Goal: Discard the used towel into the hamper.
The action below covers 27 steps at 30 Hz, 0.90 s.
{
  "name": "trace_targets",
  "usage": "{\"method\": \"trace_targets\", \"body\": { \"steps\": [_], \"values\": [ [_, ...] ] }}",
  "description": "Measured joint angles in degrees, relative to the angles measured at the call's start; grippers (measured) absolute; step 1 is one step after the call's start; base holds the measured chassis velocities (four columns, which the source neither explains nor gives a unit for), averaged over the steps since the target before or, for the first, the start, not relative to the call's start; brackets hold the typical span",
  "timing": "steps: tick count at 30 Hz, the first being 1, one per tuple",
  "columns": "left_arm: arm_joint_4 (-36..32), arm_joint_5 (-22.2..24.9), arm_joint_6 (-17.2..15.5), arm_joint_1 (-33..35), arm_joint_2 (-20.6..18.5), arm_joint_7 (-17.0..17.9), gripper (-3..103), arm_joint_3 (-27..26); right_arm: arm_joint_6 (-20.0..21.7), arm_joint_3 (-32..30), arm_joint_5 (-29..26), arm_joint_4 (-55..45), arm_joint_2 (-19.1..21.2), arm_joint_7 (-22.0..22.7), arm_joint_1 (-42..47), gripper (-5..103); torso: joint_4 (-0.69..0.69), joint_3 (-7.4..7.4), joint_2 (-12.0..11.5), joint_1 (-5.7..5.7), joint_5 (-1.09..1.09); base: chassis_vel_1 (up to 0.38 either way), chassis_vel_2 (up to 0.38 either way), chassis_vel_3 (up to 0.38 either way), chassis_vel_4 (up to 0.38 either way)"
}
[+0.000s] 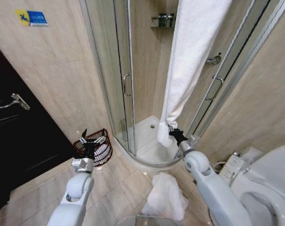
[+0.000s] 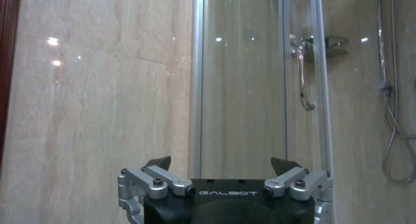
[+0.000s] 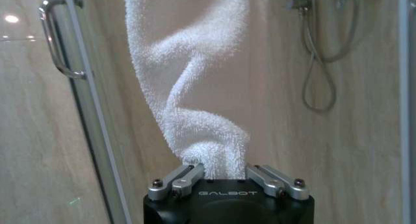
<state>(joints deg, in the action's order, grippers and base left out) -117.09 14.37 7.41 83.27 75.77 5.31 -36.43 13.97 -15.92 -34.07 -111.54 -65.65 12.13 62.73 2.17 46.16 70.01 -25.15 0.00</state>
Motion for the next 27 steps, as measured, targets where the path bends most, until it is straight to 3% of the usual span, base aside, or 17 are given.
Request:
{"method": "trace_targets", "body": {
  "steps": [11, 18, 27],
  "values": [
    [0.31, -0.03, 0.65, 0.45, 0.07, -0.09, 100, 0.02, -1.01, -0.73, 1.96, 4.43, -2.63, -0.68, 0.29, 10, 0.00, 0.00, 0.00, 0.00, 0.00, 0.000, 0.000, 0.000, 0.000],
    [0.40, -0.41, 0.78, 0.42, 0.11, -0.12, 100, -0.10, -4.86, 1.05, 2.34, 14.84, -1.04, -1.72, -9.86, 10, 0.01, 0.01, 0.00, -0.01, 0.00, 0.000, 0.000, 0.000, 0.000],
    [1.39, -1.78, 0.80, 0.16, 0.85, -0.13, 100, 0.85, -7.35, 2.52, -0.13, 17.06, -1.27, -3.09, -17.28, 10, 0.00, 0.00, 0.00, -0.01, -0.02, 0.000, 0.000, 0.000, 0.000]
  ]
}}
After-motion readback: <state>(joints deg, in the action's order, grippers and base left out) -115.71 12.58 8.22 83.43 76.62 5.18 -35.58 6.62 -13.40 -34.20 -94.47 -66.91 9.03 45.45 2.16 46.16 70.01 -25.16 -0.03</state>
